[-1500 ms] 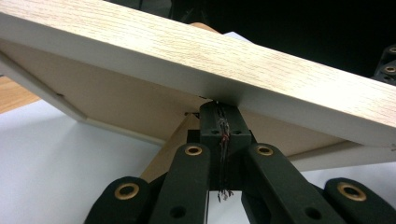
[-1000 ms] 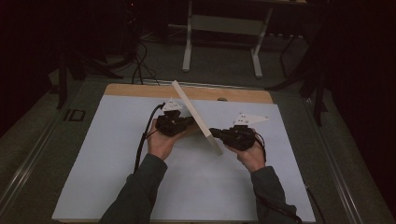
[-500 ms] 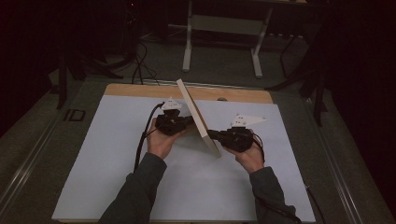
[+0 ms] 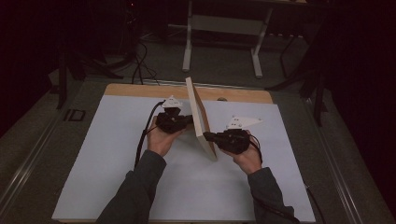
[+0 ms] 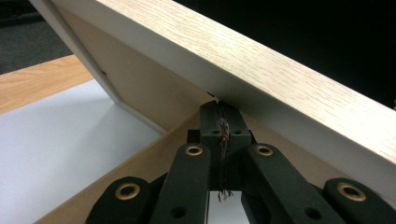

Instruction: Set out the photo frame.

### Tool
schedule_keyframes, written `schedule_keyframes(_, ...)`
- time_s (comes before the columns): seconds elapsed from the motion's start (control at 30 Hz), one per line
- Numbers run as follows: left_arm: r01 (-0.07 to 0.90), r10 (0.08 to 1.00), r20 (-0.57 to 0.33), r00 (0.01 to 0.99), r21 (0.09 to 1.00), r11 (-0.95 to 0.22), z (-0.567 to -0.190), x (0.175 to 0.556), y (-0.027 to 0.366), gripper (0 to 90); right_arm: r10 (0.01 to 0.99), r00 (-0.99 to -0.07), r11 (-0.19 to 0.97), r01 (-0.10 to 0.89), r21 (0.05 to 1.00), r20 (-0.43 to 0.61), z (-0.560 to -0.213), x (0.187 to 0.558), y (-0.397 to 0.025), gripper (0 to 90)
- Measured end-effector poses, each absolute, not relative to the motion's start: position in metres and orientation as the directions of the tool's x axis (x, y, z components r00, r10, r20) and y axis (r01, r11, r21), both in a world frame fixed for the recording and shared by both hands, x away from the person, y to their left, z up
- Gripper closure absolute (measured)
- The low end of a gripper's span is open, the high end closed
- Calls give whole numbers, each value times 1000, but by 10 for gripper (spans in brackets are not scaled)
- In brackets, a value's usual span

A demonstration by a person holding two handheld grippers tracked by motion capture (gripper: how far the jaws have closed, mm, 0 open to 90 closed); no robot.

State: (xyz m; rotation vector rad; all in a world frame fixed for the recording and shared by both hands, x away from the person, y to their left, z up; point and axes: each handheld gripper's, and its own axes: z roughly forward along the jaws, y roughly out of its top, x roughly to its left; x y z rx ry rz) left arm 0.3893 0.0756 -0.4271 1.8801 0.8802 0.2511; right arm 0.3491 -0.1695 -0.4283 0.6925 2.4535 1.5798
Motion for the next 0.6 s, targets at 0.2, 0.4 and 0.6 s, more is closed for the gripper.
schedule_keyframes(0.2, 462, 667, -205, 716, 855, -234, -427, 390, 75, 900, 444, -887, 354, 301, 885, 124, -430, 347, -166, 898)
schedule_keyframes(0.4, 464, 663, -211, 718, 855, -231, -428, 391, 75, 900, 439, -891, 377, 300, 876, 116, -435, 346, -161, 897)
schedule_keyframes(0.6, 474, 651, -228, 724, 850, -230, -428, 397, 77, 900, 429, -894, 390, 310, 867, 127, -442, 345, -156, 897)
